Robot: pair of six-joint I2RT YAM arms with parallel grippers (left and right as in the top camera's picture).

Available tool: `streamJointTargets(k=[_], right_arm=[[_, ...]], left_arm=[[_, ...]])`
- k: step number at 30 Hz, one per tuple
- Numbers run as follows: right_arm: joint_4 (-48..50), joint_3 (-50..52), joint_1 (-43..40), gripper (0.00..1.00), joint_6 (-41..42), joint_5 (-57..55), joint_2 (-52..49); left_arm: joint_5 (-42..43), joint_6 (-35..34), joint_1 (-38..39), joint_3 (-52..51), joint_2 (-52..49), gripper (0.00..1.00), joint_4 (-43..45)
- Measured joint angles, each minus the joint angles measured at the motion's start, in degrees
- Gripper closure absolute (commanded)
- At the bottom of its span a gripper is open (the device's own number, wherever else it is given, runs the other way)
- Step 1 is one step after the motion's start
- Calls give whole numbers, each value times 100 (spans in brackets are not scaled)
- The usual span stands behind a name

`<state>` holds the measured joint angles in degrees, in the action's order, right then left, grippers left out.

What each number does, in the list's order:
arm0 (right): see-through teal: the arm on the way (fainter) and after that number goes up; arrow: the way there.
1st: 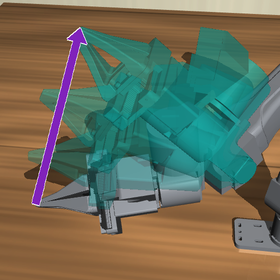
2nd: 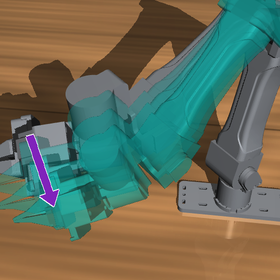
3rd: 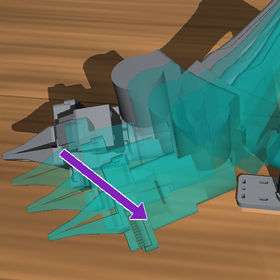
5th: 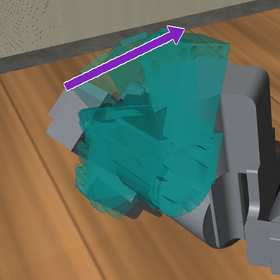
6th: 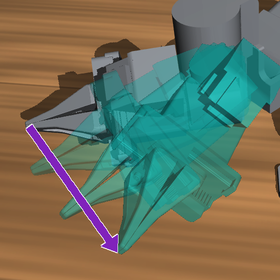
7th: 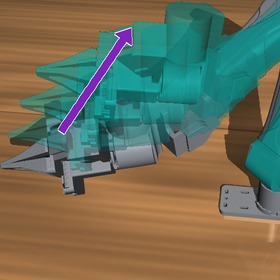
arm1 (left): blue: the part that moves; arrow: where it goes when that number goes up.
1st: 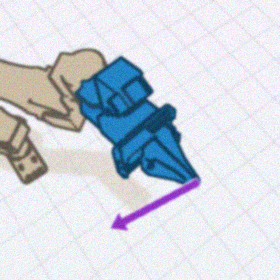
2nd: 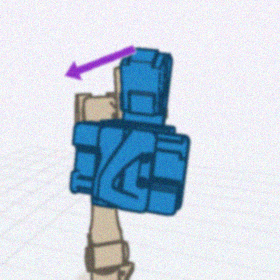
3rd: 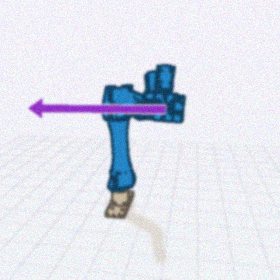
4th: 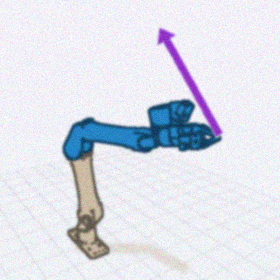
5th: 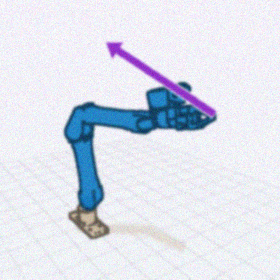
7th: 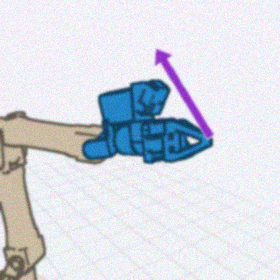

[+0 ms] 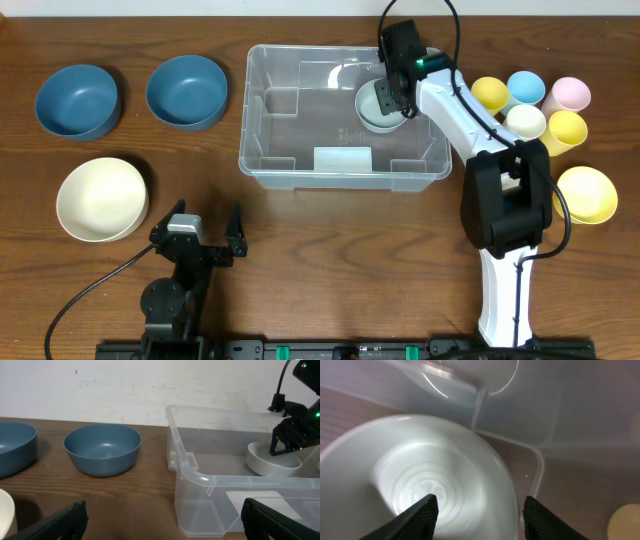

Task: Pack container
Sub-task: 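Lower the white bowl into the container's right side and release, then return the right gripper to the white bowl stack and grasp one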

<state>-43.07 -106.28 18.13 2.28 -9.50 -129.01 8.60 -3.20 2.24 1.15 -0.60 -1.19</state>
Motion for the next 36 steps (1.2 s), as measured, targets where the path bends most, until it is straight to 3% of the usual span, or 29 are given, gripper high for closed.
streamJointTargets(k=[8, 14, 19, 27, 32, 36], right_arm=[[-695, -780, 70, 38, -2, 289, 2], [-2000, -1832, 199, 17, 225, 485, 87], [-3042, -2371, 90, 5, 911, 544, 577], [-4474, -2520, -1001, 1, 1897, 557, 1663], [-5285, -2511, -1884, 1, 2382, 522, 1808], [-5381, -2083, -2387, 1, 2605, 516, 1808]], left_arm=[[0, 0, 0, 0, 0, 2, 0], [0, 0, 0, 0, 0, 2, 2], [0, 0, 0, 2, 0, 2, 0], [0, 0, 0, 2, 0, 2, -2], [0, 0, 0, 2, 0, 2, 0], [0, 0, 0, 2, 0, 2, 0]])
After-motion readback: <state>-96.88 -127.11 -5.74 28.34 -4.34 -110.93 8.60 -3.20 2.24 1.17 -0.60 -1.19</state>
